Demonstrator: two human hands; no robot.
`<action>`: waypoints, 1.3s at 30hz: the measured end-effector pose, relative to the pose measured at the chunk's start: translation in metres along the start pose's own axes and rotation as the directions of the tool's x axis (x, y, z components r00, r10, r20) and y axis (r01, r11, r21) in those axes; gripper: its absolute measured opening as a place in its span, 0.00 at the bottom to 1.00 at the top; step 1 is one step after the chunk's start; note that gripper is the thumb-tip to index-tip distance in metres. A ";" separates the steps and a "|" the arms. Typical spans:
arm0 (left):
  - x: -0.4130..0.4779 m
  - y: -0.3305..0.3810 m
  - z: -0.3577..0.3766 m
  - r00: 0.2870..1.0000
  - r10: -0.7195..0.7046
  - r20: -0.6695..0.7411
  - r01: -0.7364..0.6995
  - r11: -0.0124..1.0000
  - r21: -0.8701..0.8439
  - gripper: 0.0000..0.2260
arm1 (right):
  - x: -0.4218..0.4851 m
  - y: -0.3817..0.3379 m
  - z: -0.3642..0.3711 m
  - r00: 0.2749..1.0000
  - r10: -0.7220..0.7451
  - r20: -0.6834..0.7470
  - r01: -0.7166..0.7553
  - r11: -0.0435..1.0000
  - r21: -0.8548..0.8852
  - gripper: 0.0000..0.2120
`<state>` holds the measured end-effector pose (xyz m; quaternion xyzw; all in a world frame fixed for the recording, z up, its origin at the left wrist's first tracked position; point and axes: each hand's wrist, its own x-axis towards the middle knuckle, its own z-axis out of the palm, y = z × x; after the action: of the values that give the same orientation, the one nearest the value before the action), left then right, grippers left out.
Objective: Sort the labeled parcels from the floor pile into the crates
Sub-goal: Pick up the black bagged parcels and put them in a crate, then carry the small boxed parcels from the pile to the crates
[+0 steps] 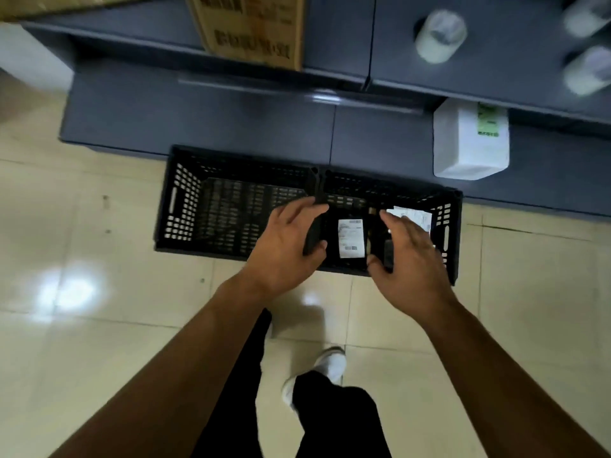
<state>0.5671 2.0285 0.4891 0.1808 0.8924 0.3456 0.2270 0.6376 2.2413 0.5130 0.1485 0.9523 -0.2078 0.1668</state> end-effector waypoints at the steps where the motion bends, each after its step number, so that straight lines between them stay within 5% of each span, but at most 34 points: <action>1: -0.018 0.018 -0.027 1.000 0.005 -0.015 -0.005 1.000 0.011 0.29 | -0.015 -0.016 -0.023 1.000 -0.009 -0.007 0.009 1.000 0.015 0.36; 10: -0.166 0.115 -0.208 0.972 0.039 -0.231 -0.001 0.987 0.162 0.27 | -0.096 -0.163 -0.153 0.945 -0.320 -0.067 0.325 0.941 0.092 0.36; 15: -0.244 0.104 -0.302 0.875 -0.052 -0.481 0.125 0.985 0.120 0.25 | -0.132 -0.261 -0.192 0.839 -0.543 -0.032 0.543 0.832 0.109 0.35; 21: -0.328 0.058 -0.391 0.761 -0.063 -0.646 0.182 0.976 0.119 0.26 | -0.170 -0.395 -0.199 0.719 -0.685 -0.122 0.694 0.718 0.055 0.33; 29: -0.451 -0.037 -0.519 0.729 -0.065 -0.682 0.225 0.963 0.148 0.27 | -0.218 -0.608 -0.160 0.579 -0.797 -0.171 0.811 0.585 0.020 0.33; 39: -0.539 -0.160 -0.638 0.566 -0.157 -0.810 0.269 0.963 0.001 0.26 | -0.223 -0.820 -0.107 0.409 -0.903 -0.136 0.913 0.404 0.059 0.31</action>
<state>0.6504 1.3177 0.9485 -0.0896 0.9331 0.3033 -0.1709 0.5225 1.5281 0.9731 -0.3732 0.8716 -0.3172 -0.0212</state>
